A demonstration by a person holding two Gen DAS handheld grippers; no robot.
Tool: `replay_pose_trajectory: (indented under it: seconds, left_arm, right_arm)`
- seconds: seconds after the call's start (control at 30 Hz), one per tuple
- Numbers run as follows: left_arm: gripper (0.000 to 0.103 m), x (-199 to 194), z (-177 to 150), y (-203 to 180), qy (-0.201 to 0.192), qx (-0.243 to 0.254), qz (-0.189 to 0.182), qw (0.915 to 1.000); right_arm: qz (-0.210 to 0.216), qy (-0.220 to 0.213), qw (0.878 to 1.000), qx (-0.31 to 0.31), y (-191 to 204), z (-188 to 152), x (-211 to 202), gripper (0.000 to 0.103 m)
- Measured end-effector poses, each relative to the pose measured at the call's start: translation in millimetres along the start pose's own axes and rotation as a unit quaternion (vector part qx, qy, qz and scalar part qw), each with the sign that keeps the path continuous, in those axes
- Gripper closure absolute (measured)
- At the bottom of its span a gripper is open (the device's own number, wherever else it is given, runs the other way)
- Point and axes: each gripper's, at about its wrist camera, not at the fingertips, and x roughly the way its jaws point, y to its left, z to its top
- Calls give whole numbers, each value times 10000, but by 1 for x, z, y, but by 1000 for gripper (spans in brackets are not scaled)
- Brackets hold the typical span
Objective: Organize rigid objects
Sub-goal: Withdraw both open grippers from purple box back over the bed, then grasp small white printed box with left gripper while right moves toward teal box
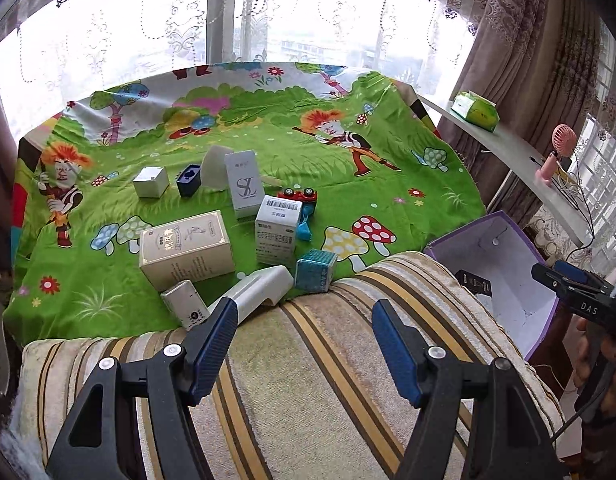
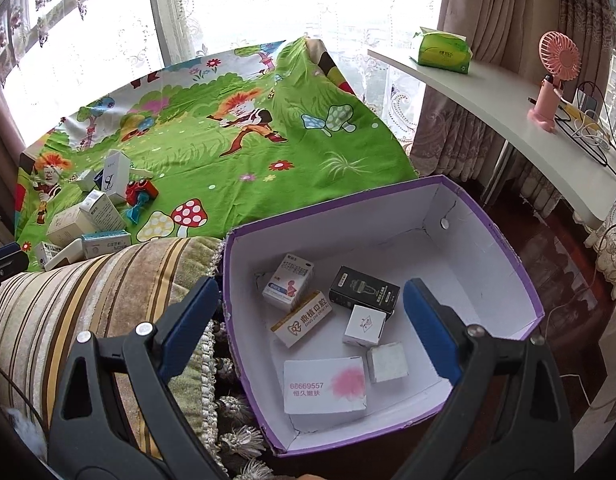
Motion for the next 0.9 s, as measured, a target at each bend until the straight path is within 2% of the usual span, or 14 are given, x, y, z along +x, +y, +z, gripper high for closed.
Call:
replay_pose_trajectory:
  seconds: [0.1, 0.27, 0.4, 0.67, 0.9]
  left_arm:
    - [35, 1, -2, 21, 51, -295, 100, 9995]
    - [44, 7, -4, 53, 220, -784, 258, 9963]
    - [44, 15, -5, 70, 372, -1060, 373, 9930]
    - [44, 36, 1, 84, 731, -1435, 456, 9859]
    - [44, 59, 11, 90, 1008, -1667, 314, 9803]
  right_arm:
    - [134, 77, 9999, -7, 5, -1, 3, 8]
    - [330, 162, 9993, -88, 16, -1, 7, 8]
    - [451, 213, 9986, -192, 28, 0, 10, 8]
    - [688, 340, 9959, -487, 58, 3, 19, 8]
    - [868, 412, 9925, -757, 84, 8, 24, 8]
